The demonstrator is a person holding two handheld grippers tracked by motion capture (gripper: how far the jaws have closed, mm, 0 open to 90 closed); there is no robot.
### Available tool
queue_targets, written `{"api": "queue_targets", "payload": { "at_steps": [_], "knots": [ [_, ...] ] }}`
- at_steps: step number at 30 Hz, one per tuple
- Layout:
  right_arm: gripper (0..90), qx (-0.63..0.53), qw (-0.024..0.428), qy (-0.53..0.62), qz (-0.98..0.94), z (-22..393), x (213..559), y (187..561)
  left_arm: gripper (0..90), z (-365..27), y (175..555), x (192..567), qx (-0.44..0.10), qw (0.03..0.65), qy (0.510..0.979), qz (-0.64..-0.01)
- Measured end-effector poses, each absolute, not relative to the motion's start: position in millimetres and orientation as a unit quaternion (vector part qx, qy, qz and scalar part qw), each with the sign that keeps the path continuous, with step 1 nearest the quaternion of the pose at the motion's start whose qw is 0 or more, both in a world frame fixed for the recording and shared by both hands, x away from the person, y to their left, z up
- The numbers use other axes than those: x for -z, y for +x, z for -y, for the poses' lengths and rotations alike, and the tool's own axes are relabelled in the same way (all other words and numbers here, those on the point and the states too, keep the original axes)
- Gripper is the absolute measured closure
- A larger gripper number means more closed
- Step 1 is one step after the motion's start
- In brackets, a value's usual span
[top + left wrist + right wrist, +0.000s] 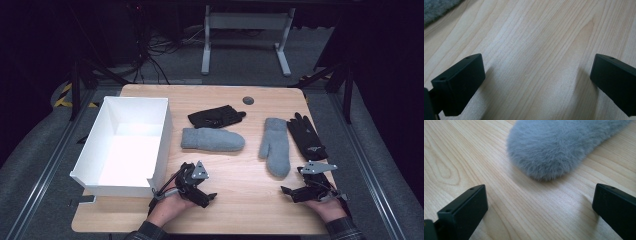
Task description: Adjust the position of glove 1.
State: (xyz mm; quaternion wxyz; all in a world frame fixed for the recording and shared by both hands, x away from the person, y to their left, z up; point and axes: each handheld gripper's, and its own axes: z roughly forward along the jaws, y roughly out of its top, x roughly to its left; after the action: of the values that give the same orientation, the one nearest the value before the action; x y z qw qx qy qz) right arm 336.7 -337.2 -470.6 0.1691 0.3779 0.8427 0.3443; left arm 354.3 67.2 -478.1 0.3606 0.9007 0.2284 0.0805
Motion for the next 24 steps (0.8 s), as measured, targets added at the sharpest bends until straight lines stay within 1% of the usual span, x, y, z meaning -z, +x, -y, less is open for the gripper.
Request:
{"api": "queue_targets", "payload": {
  "at_steps": [2,4,6,9,12,13,14,15,16,17,20,21,22,23,24],
  "knots": [
    [2.1,-0.339,0.167,0.378,-0.845,337.5,469.2,336.5,0.2,-66.8,354.2,478.3,-0.081,0.362,0.9,-0.23],
    [7.0,-0.332,0.162,0.375,-0.85,338.0,466.1,336.9,0.1,-66.8,354.2,478.3,-0.08,0.362,0.9,-0.23],
    [14.8,-0.325,0.158,0.371,-0.855,338.5,461.4,336.7,0.1,-66.2,355.0,477.8,-0.081,0.36,0.901,-0.229],
    [18.3,-0.335,0.163,0.367,-0.852,339.0,454.9,336.1,0.1,-65.8,355.7,477.6,-0.08,0.359,0.901,-0.229],
    [29.9,-0.35,0.162,0.369,-0.846,340.4,443.5,340.5,0.1,-64.8,357.0,477.3,-0.08,0.357,0.902,-0.229],
    [40.1,-0.36,0.157,0.369,-0.843,341.7,437.9,344.9,0.1,-64.0,357.5,477.1,-0.081,0.357,0.902,-0.23],
    [44.3,-0.363,0.154,0.366,-0.843,342.2,436.1,346.5,0.1,-63.8,357.7,477.2,-0.08,0.358,0.902,-0.229],
    [44.3,-0.363,0.154,0.366,-0.843,342.2,436.1,346.5,0.1,-63.8,357.7,477.2,-0.08,0.358,0.902,-0.229],
    [47.9,-0.364,0.151,0.366,-0.843,342.1,434.2,347.7,0.1,-64.5,358.7,476.9,-0.079,0.357,0.903,-0.224],
    [56.6,-0.367,0.146,0.36,-0.846,341.4,431.1,351.0,0.6,-64.2,359.3,476.2,-0.076,0.354,0.905,-0.225],
    [70.5,-0.369,0.146,0.351,-0.848,339.2,427.6,359.1,1.2,-63.1,363.5,474.8,-0.078,0.348,0.906,-0.228],
    [79.9,-0.367,0.147,0.346,-0.851,337.4,426.2,365.0,1.3,-61.3,365.5,474.2,-0.079,0.345,0.907,-0.229],
    [84.2,-0.366,0.148,0.343,-0.852,336.7,425.4,368.5,1.3,-60.4,366.5,474.2,-0.079,0.345,0.907,-0.228],
    [84.2,-0.366,0.148,0.343,-0.852,336.7,425.4,368.5,1.3,-60.4,366.5,474.2,-0.079,0.345,0.907,-0.228],
    [90.0,-0.365,0.144,0.342,-0.854,335.7,424.3,377.6,0.8,-59.1,367.7,474.8,-0.079,0.347,0.907,-0.227]
  ]
}}
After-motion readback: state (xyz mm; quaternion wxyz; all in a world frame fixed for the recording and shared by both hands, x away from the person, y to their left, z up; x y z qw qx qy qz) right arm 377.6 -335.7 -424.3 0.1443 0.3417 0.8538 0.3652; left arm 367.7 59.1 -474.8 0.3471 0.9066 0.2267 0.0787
